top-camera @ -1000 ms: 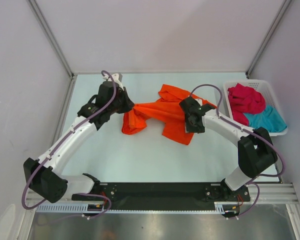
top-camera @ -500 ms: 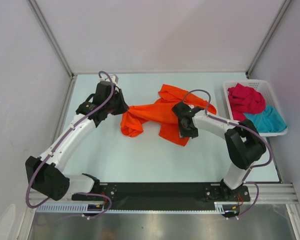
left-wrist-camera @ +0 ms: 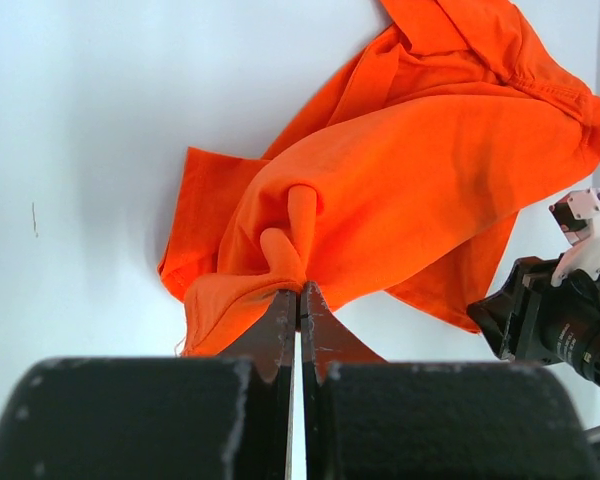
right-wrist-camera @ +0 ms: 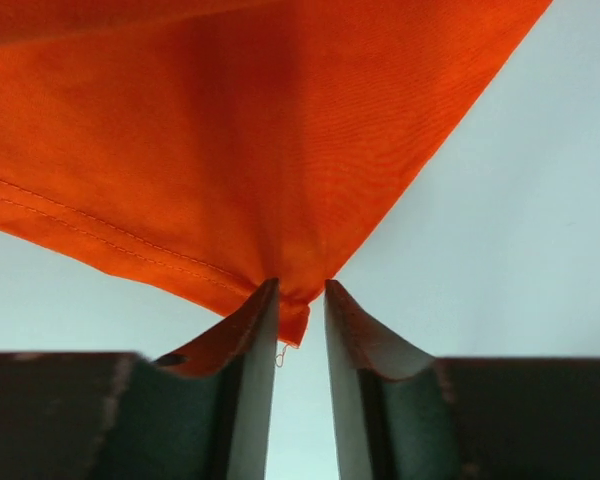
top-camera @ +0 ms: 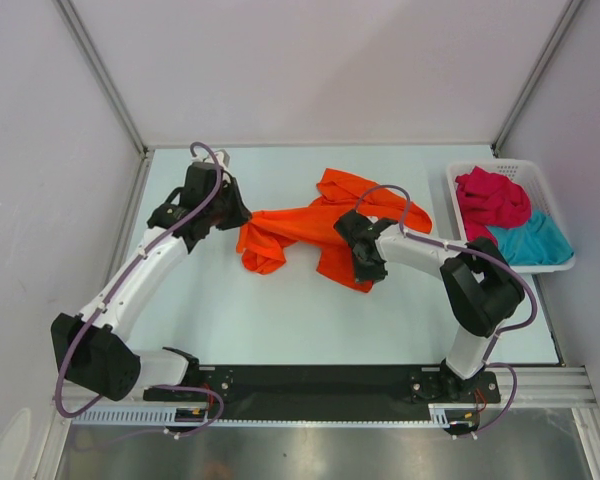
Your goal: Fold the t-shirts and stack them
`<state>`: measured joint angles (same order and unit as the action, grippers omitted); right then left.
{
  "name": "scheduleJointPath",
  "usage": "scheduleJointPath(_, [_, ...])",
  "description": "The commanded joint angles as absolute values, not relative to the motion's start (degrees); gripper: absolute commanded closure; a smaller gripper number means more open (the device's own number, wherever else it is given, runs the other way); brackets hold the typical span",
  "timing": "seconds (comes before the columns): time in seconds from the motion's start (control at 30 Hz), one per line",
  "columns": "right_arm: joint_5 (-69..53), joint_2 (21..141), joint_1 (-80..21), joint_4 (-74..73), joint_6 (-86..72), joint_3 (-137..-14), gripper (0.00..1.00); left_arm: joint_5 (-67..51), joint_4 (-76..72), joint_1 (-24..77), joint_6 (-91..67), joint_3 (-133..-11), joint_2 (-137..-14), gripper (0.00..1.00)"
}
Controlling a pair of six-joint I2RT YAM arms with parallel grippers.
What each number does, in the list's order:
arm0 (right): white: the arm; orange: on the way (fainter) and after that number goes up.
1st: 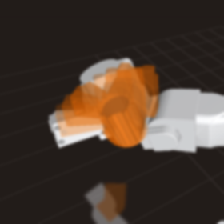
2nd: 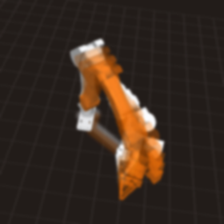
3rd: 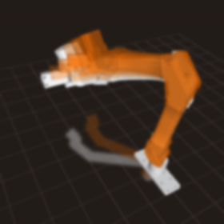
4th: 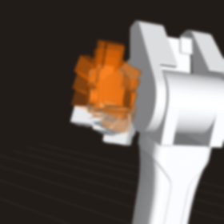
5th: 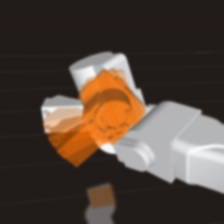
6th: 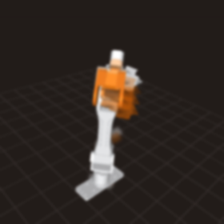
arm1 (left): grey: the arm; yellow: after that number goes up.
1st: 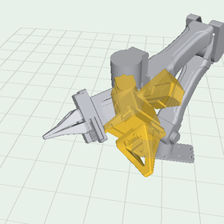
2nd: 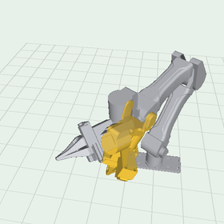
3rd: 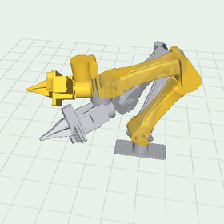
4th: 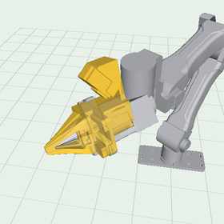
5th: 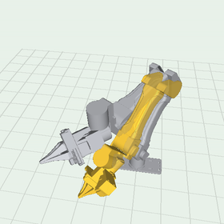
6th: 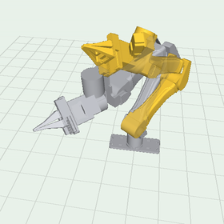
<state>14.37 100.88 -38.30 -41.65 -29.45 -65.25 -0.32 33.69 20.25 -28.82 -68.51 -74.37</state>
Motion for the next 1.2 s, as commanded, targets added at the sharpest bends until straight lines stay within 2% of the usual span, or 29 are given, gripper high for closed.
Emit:
scheduleJointPath(0.0, [13.36,100.37,-38.58,-41.22,-30.15,-65.3,0.74,-1.58,32.61,18.55,-27.16,-68.55,-73.04,1.0])
scheduleJointPath(0.17, [12.04,98.62,-38.58,-41.13,-30.32,-64.51,0.77,-2.28,32.61,17.23,-26.63,-69.17,-73.04,1.0])
scheduleJointPath(0.2, [11.61,98.35,-38.76,-40.96,-30.32,-63.99,0.83,-2.46,32.69,16.97,-26.63,-69.43,-73.04,1.0])
scheduleJointPath(0.27, [11.08,97.65,-38.76,-40.61,-30.32,-63.46,0.85,-2.9,32.61,16.53,-26.63,-69.61,-73.04,1.0])
scheduleJointPath(0.37, [10.02,97.03,-38.67,-40.52,-30.23,-62.67,1.0,-3.34,32.61,15.74,-26.46,-69.96,-73.13,1.0])
scheduleJointPath(0.6, [8.87,92.82,-38.76,-39.28,-29.88,-61.35,1.0,-4.31,32.96,14.85,-26.02,-70.84,-73.39,1.0])
scheduleJointPath(1.0, [17.48,86.75,-35.86,-48.77,-23.74,-79.43,1.0,-5.98,35.07,13.27,-24.7,-76.29,-75.32,1.0])
scheduleJointPath(1.17, [16.88,87.09,-35.16,-50.8,-24.08,-81.04,1.0,-7.12,35.07,13.1,-25.05,-75.76,-75.59,1.0])
